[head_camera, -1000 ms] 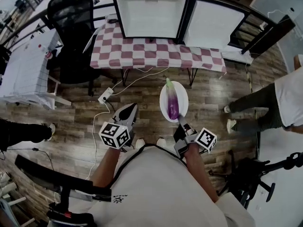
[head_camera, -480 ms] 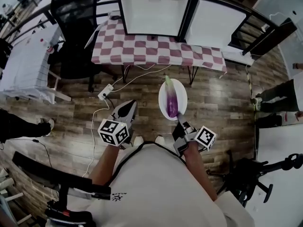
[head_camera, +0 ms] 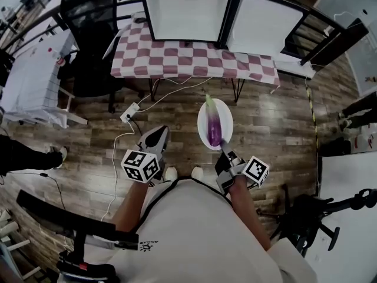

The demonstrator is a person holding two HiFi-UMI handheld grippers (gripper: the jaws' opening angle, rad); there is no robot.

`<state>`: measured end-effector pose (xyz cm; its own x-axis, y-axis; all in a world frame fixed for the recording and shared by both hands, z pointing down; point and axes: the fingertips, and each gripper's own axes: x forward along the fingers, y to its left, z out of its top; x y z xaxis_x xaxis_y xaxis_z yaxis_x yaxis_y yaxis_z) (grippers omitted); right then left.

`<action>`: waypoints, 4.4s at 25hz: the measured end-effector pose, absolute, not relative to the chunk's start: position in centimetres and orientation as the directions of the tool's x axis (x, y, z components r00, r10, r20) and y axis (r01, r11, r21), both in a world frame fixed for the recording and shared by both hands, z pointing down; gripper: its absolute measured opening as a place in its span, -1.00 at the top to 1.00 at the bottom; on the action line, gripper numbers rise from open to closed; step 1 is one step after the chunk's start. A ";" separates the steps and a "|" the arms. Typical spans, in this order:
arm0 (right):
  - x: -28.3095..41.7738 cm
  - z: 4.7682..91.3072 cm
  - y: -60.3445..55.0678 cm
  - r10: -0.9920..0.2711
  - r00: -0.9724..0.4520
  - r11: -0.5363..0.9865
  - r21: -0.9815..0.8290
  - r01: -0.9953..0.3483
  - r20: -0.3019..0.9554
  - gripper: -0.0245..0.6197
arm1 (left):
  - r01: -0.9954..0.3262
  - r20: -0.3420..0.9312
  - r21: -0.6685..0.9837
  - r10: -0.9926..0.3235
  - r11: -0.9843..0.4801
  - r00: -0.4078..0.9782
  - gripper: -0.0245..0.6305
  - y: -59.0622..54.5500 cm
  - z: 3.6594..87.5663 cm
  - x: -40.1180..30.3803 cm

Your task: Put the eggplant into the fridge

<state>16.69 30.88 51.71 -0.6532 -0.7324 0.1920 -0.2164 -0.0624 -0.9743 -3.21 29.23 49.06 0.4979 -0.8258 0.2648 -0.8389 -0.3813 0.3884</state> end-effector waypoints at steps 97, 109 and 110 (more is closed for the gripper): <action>6.5 54.8 -0.3 -0.775 -0.552 -0.164 -0.942 -0.293 0.307 0.85 | -0.775 0.272 0.431 -0.752 -0.463 0.601 0.91 -5.3 51.3 -14.2; 5.7 54.2 -4.8 -0.738 -0.608 -0.119 -0.944 -0.308 0.292 0.85 | -0.805 0.303 0.443 -0.779 -0.395 0.549 0.92 -6.8 52.3 -14.9; 5.7 54.4 -5.3 -0.734 -0.613 -0.119 -0.944 -0.309 0.293 0.85 | -0.807 0.304 0.442 -0.781 -0.392 0.546 0.91 -7.2 52.4 -14.9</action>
